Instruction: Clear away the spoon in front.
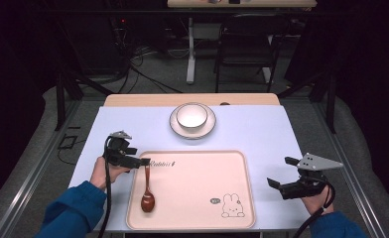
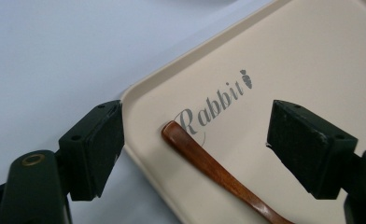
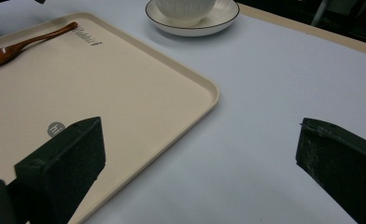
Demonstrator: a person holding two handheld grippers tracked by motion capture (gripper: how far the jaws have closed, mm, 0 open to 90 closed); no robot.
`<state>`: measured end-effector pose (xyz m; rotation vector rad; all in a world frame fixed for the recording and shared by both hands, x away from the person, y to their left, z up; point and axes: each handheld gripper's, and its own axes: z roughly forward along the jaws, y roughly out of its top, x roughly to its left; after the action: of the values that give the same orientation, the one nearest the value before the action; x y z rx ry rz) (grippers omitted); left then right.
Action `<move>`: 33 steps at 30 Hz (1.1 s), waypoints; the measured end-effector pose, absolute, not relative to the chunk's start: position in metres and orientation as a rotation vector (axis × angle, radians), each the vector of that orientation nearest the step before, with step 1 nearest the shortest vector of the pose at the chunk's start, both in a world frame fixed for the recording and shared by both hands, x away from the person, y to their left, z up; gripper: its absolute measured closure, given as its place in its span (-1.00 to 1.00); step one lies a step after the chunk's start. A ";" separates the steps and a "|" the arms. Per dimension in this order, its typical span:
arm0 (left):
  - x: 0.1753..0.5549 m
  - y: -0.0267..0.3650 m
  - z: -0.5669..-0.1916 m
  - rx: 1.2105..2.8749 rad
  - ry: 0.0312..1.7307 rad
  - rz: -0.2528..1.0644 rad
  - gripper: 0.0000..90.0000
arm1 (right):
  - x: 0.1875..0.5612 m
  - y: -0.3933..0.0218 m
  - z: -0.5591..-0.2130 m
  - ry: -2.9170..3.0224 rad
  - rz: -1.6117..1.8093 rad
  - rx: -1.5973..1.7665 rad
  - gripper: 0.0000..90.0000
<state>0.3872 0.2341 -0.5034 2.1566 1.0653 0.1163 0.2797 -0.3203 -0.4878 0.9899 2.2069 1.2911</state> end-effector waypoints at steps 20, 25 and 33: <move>0.336 0.252 -0.465 2.106 0.979 0.383 -0.81 | 0.280 -0.320 -0.488 2.207 1.289 0.986 -0.98; 0.320 0.261 -0.459 2.066 0.966 0.447 -0.90 | 0.280 -0.320 -0.488 2.206 1.289 0.988 -0.98; 0.305 0.275 -0.457 2.018 0.990 0.505 -0.99 | 0.280 -0.320 -0.488 2.206 1.289 0.986 -0.98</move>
<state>0.3050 0.2745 -0.4575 2.0183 0.9901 0.5055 0.2795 -0.3196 -0.4876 0.9865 2.2064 1.2887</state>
